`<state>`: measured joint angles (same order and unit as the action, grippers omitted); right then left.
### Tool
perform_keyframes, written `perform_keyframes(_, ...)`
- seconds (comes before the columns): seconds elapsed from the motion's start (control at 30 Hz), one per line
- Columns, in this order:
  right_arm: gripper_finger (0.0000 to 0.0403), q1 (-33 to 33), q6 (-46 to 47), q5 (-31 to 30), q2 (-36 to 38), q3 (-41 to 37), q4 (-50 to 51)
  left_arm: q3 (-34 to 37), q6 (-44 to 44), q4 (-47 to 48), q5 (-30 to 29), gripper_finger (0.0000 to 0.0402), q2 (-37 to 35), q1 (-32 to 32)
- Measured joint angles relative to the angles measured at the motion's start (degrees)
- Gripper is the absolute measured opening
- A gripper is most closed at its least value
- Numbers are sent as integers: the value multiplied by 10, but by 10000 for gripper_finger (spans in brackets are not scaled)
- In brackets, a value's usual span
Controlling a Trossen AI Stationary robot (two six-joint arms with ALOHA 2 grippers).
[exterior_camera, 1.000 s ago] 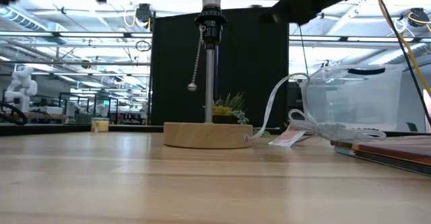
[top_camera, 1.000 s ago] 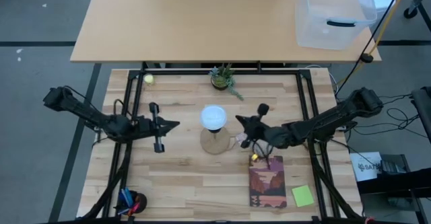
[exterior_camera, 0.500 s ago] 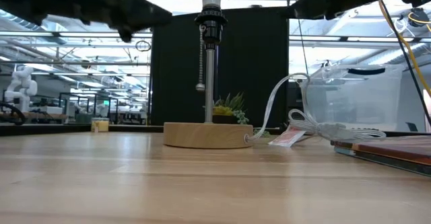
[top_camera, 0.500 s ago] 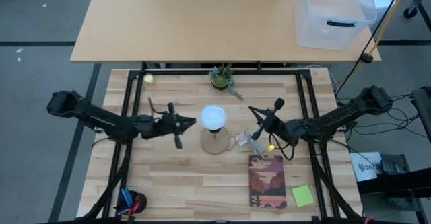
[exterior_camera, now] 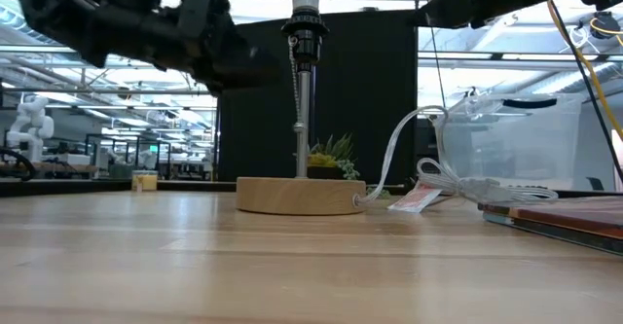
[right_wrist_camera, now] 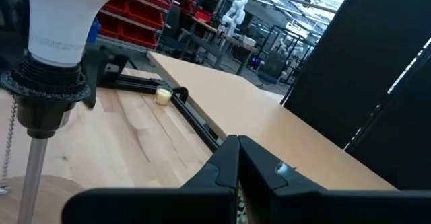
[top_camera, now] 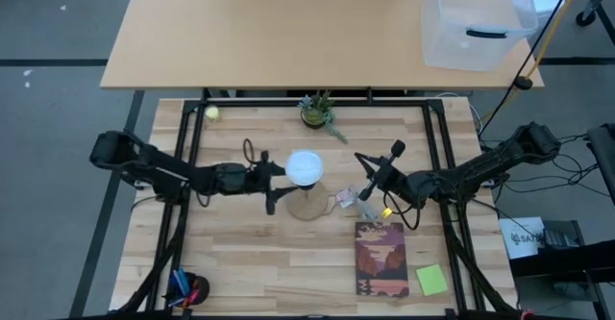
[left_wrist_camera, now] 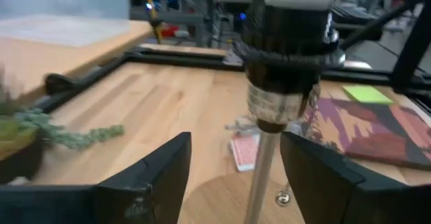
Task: Screw lightbulb
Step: Remove the white lightbulb from the silver lamp
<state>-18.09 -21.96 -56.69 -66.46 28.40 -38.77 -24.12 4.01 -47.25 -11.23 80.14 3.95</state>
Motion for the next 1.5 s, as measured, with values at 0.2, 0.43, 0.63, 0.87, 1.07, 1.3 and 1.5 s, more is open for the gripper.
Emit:
perform_keyframes(0.2,0,0,1,0,0,0,0,-25,0,0,53,240,56,-21)
perform_keyframes(0.43,0,0,1,0,0,0,0,-60,0,-19,100,230,112,-29)
perform_keyframes(0.63,0,0,2,0,0,0,0,-81,-3,-31,109,204,159,-29)
perform_keyframes(0.87,0,-5,3,73,0,0,-3,-82,-30,-30,77,129,167,-29)
perform_keyframes(1.07,10,-5,5,152,0,0,-46,-82,-30,-26,77,43,167,-35)
perform_keyframes(1.3,73,8,81,221,0,0,-76,-82,-30,-24,77,38,166,-38)
perform_keyframes(1.5,157,24,135,240,-5,7,-77,-82,-27,-24,77,38,166,-38)
